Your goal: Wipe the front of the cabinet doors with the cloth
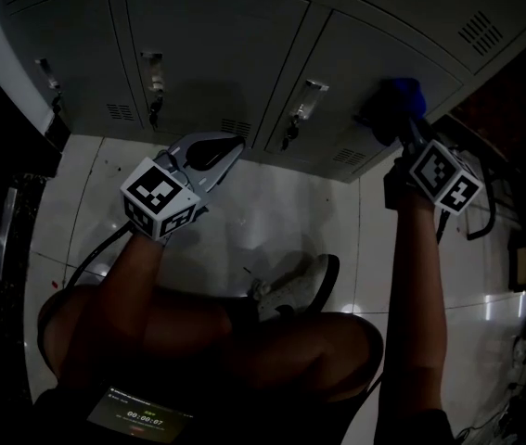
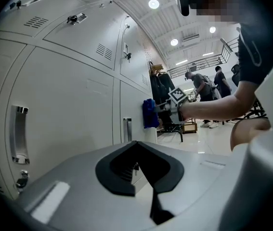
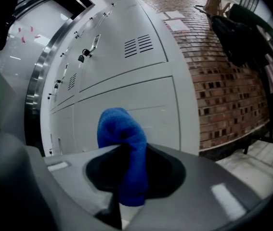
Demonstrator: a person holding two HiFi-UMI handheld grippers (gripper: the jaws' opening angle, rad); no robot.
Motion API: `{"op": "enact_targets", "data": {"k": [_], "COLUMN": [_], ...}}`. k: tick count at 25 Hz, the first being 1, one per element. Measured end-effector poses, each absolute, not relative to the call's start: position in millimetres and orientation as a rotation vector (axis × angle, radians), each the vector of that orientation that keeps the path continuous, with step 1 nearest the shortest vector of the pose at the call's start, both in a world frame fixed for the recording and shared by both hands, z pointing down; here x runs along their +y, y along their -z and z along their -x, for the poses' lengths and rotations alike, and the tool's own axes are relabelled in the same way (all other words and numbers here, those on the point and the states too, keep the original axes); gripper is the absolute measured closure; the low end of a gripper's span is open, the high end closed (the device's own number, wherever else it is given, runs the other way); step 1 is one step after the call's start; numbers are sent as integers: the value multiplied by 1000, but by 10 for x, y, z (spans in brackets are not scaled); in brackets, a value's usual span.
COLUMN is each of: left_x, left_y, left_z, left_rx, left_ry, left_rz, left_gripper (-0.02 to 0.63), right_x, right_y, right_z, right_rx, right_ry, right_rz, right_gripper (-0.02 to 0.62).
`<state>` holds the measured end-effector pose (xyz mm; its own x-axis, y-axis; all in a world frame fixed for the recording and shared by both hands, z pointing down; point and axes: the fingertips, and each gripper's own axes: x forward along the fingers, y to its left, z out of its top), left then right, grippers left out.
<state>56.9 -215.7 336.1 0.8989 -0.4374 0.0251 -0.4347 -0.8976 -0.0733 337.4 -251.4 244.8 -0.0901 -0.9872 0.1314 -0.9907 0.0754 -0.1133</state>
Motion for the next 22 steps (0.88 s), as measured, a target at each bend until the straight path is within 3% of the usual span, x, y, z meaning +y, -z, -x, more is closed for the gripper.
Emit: {"op": "enact_targets", "data": {"k": [13,17,22], "left_x": [-2142,-2153,-2123], "left_y": [-3403,-3410,-3396], "left_z": [-607,-609,-617], "left_rx": [681,682,681], "left_ry": [90,93,90], "left_rz": [2997,2997,2999], "left_gripper": [601,601,601], "right_x": [-2237,-2177,-2189], "right_y": [-2470,-2524,-2484], "right_z": [-4342,-4332,-3842], "right_rx": [-2103,-2105,-2233], "right_ry": [-301,-332,-334], "right_rz": [-2346,-2360,-2259], "right_gripper": [515,515,515]}}
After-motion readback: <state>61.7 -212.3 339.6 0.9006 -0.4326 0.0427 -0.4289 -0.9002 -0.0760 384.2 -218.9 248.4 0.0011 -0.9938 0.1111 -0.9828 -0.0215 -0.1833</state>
